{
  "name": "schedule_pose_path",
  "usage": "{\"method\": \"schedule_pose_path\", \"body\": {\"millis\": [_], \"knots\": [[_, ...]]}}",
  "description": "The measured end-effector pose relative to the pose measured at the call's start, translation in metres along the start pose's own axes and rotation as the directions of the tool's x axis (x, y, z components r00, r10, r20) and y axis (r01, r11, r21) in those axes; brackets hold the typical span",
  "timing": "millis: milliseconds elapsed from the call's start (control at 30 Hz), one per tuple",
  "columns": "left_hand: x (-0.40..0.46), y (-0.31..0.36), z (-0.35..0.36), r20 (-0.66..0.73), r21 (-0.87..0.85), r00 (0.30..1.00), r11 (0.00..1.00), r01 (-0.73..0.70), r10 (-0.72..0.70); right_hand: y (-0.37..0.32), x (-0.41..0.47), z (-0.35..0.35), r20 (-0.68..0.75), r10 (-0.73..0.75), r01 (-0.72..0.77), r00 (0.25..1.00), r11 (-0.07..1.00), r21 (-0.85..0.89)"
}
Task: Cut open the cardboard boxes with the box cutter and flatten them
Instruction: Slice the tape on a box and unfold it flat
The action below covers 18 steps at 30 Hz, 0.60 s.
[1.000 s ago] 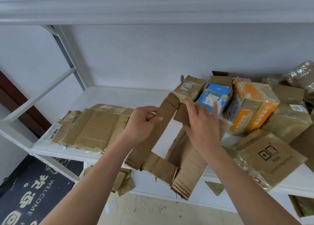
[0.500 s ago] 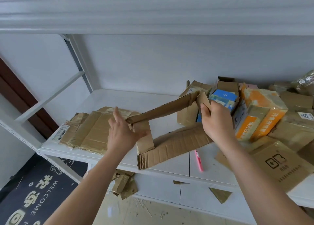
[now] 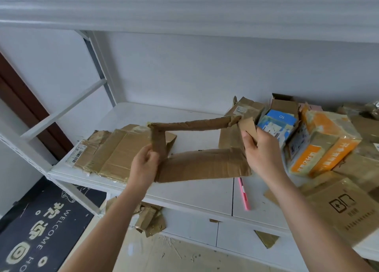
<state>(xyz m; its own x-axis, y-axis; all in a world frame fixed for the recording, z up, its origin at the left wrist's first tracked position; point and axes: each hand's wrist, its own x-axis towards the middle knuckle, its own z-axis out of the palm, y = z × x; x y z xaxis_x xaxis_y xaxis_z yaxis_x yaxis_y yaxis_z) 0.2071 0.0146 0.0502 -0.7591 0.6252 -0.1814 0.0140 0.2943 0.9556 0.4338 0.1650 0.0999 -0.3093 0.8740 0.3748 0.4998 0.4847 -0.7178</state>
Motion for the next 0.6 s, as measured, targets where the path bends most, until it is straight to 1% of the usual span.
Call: {"method": "schedule_pose_path", "body": {"millis": [33,67,100,133,167,200,233,267,300,333,367,400,433,467,500,567,600], "knots": [[0.003,0.001,-0.010,0.041,-0.232,0.994,0.967,0.107,-0.100,0.006,0.002,-0.001,0.020,0.001,-0.001,1.000,1.000,0.009],[0.007,0.000,-0.023,0.136,-0.457,0.976,0.863,0.215,-0.172,0.011,0.004,-0.001,0.051,-0.014,0.013,0.999,1.000,0.008],[0.011,-0.003,-0.036,0.250,-0.613,0.952,0.732,0.297,-0.176,0.016,0.006,0.000,0.097,-0.041,0.042,0.994,0.999,-0.006],[0.013,-0.005,-0.050,0.341,-0.689,0.927,0.629,0.360,-0.157,0.020,0.006,0.001,0.150,-0.076,0.078,0.986,0.997,-0.010],[0.015,-0.007,-0.063,0.397,-0.721,0.908,0.566,0.399,-0.135,0.022,0.004,0.003,0.206,-0.119,0.119,0.971,0.993,0.013],[0.016,-0.009,-0.073,0.433,-0.724,0.893,0.545,0.424,-0.120,0.024,0.002,0.005,0.267,-0.169,0.161,0.949,0.986,0.050],[0.017,-0.012,-0.082,0.457,-0.708,0.880,0.546,0.448,-0.130,0.025,0.000,0.007,0.324,-0.235,0.219,0.916,0.972,0.086],[0.019,-0.013,-0.090,0.473,-0.679,0.866,0.560,0.475,-0.162,0.027,0.000,0.011,0.387,-0.314,0.302,0.867,0.949,0.093],[0.019,-0.013,-0.098,0.484,-0.630,0.849,0.590,0.505,-0.209,0.029,0.000,0.015,0.448,-0.374,0.390,0.812,0.919,0.061],[0.019,-0.012,-0.104,0.489,-0.553,0.833,0.646,0.525,-0.258,0.030,0.001,0.020,0.501,-0.411,0.471,0.761,0.882,0.008],[0.019,-0.012,-0.109,0.478,-0.461,0.822,0.708,0.535,-0.310,0.028,0.002,0.025,0.535,-0.432,0.539,0.726,0.841,-0.052],[0.019,-0.012,-0.113,0.461,-0.376,0.815,0.754,0.539,-0.353,0.027,0.003,0.030,0.542,-0.451,0.587,0.709,0.803,-0.101],[0.018,-0.012,-0.115,0.438,-0.323,0.811,0.775,0.544,-0.387,0.025,0.003,0.034,0.523,-0.467,0.609,0.713,0.782,-0.132],[0.017,-0.013,-0.116,0.421,-0.307,0.814,0.782,0.543,-0.400,0.023,0.002,0.039,0.490,-0.463,0.595,0.739,0.789,-0.151],[0.016,-0.013,-0.115,0.404,-0.323,0.827,0.785,0.529,-0.391,0.020,-0.001,0.044,0.453,-0.423,0.539,0.785,0.826,-0.164],[0.014,-0.014,-0.115,0.363,-0.409,0.866,0.776,0.479,-0.343,0.014,-0.011,0.056,0.347,-0.269,0.336,0.899,0.930,-0.148],[0.014,-0.014,-0.114,0.334,-0.464,0.886,0.762,0.452,-0.322,0.012,-0.016,0.063,0.282,-0.194,0.230,0.939,0.968,-0.099]]}}
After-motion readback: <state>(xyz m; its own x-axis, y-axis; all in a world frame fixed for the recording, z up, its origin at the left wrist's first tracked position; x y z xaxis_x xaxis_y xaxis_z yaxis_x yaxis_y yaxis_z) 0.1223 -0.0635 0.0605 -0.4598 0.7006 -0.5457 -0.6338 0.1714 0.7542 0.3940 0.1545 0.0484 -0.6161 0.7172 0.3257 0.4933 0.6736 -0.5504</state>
